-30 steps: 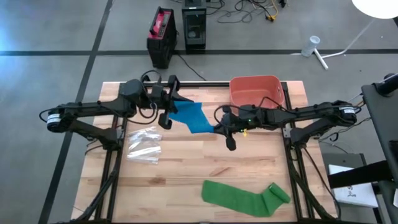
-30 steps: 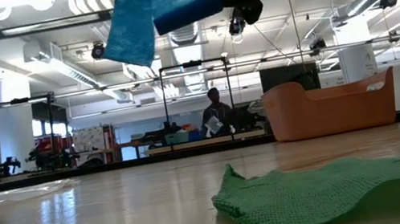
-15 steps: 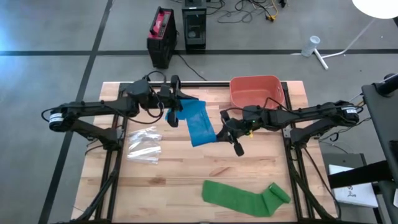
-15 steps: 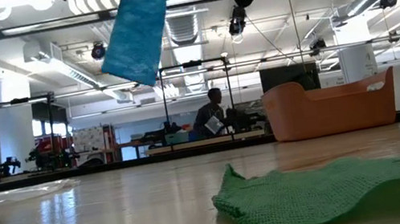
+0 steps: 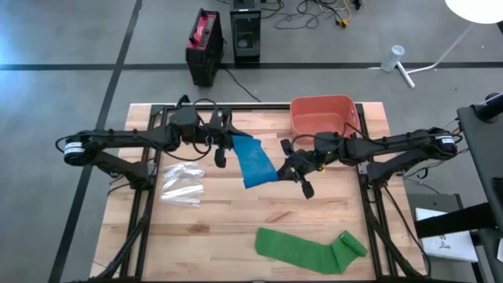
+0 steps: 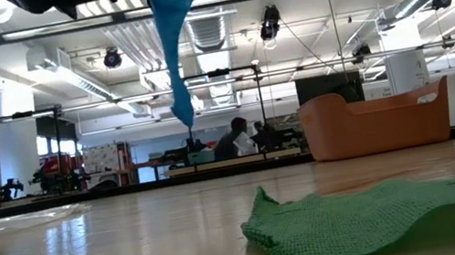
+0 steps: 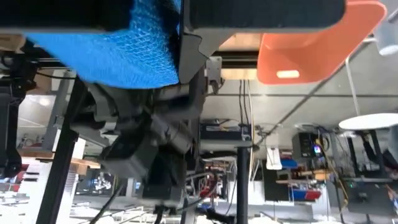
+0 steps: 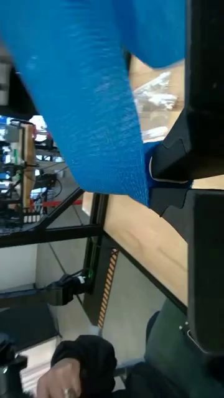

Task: Roll bandage
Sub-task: Roll the blue bandage

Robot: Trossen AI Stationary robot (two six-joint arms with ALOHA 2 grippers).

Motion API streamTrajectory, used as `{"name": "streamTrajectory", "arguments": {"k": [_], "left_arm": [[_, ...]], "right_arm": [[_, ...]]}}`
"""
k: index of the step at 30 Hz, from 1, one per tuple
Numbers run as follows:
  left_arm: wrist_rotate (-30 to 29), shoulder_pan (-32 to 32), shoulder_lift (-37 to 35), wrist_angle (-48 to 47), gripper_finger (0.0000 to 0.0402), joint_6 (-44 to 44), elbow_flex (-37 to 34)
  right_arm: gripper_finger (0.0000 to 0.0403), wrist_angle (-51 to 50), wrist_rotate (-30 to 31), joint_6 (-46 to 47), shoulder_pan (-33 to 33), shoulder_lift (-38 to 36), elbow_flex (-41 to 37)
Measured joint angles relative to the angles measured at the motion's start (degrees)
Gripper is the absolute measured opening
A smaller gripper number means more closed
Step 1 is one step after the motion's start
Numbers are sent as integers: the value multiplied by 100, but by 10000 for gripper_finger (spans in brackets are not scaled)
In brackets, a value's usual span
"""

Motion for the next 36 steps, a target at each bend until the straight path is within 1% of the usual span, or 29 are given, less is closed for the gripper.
{"name": "streamTrajectory", "arguments": {"k": [2,7,15,23,29,36], "left_arm": [[0,-34,0,72,0,-41,-98],[2,-117,-7,427,0,-89,-327],[2,-212,-7,484,0,-91,-581],[0,-219,-9,639,0,-79,-678],[-206,-219,4,628,0,-39,-731],[-210,-219,22,637,0,-49,-808]], "right_arm": [[3,1,22,-72,0,-21,0],[3,18,431,-83,-2,-21,0],[3,157,457,-77,-2,-47,2],[3,171,457,-62,-2,-104,2],[3,315,442,-72,63,-108,2],[3,436,464,-197,96,-300,11]]}}
